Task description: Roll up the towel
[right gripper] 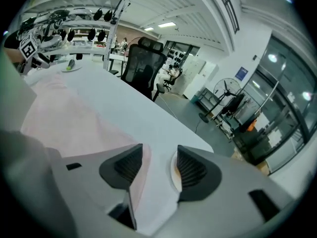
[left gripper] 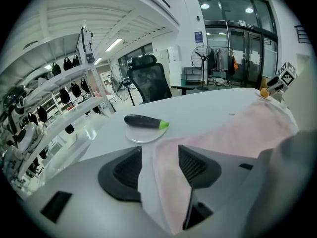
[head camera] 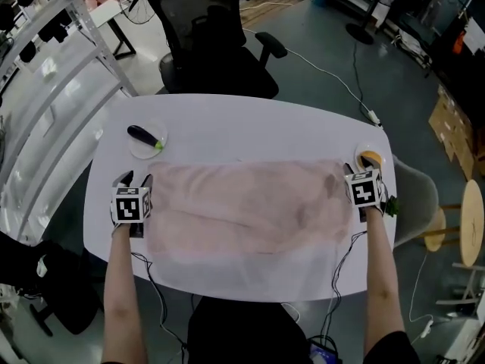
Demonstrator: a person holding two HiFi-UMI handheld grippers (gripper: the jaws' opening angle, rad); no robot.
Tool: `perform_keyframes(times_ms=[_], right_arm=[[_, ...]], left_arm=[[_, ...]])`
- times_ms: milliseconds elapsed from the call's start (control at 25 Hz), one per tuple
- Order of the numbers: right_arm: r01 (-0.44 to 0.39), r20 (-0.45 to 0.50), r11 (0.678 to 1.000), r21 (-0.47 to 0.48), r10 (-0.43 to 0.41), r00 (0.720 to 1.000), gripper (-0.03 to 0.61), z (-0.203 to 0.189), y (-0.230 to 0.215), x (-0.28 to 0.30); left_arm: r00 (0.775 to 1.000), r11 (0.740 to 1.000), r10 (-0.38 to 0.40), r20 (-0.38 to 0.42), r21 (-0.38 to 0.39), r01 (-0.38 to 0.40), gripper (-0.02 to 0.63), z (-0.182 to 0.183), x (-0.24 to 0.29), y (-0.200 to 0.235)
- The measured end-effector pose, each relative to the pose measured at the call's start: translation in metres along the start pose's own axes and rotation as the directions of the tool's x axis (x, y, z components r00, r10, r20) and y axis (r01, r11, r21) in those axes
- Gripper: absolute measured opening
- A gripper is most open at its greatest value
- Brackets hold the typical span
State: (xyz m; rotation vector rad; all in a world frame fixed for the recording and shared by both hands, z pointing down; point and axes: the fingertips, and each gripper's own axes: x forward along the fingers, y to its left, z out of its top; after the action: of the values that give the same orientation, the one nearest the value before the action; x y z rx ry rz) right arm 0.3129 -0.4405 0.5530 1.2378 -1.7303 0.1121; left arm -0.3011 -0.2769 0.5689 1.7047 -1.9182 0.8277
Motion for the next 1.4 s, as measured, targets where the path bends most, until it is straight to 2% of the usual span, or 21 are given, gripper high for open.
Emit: perform_keyframes(times_ms=[120,280,560,720,880,1040,1160,1280,1400], right_arm=[[-0.012,0.033,0.999,0.040,0.011,0.999,0.235,-0.007,-0.005,-0.017],[-0.027,0.026,0.991,0.131,0.023,0.999,0.235,-0.042,-0.005,-0.038],[-0.051,-0.030,0.970,0.237,0.059,0.998,0.235,-0.110,0.012,-0.071],[-0.059,-0.043,0.955,0.289,0.074,0.996,0.235,-0.140,0.022,-0.093],[-0.105,-0.052,0.932,0.346,0.131,0.990,0.230,-0.167,0.044,-0.109],[-0.167,-0.047,0.894,0.417,0.205,0.978,0.230,-0.182,0.071,-0.120],[-0.185,-0.057,0.879,0.439,0.233,0.971,0.230,-0.190,0.089,-0.118],[-0.200,-0.060,0.872,0.446,0.253,0.966,0.230,-0.193,0.101,-0.112],[-0.220,-0.068,0.855,0.470,0.283,0.957,0.225,-0.194,0.111,-0.104]], left_arm=[[1.000,1.000,-0.027,-0.005,0.001,0.027,0.284,-0.003,-0.009,-0.010],[0.998,0.998,-0.057,-0.017,-0.011,0.057,0.288,-0.016,-0.023,-0.022],[0.992,0.986,-0.109,-0.059,-0.134,0.100,0.291,-0.065,-0.057,-0.036],[0.987,0.978,-0.111,-0.120,-0.190,0.087,0.291,-0.104,-0.078,-0.037],[0.977,0.966,-0.121,-0.177,-0.249,0.074,0.291,-0.137,-0.098,-0.036],[0.966,0.944,-0.153,-0.209,-0.321,0.080,0.291,-0.164,-0.114,-0.046],[0.957,0.932,-0.171,-0.234,-0.354,0.080,0.295,-0.183,-0.118,-0.052],[0.958,0.924,-0.160,-0.236,-0.378,0.061,0.296,-0.190,-0.116,-0.052],[0.961,0.903,-0.151,-0.233,-0.428,0.038,0.288,-0.191,-0.111,-0.051]])
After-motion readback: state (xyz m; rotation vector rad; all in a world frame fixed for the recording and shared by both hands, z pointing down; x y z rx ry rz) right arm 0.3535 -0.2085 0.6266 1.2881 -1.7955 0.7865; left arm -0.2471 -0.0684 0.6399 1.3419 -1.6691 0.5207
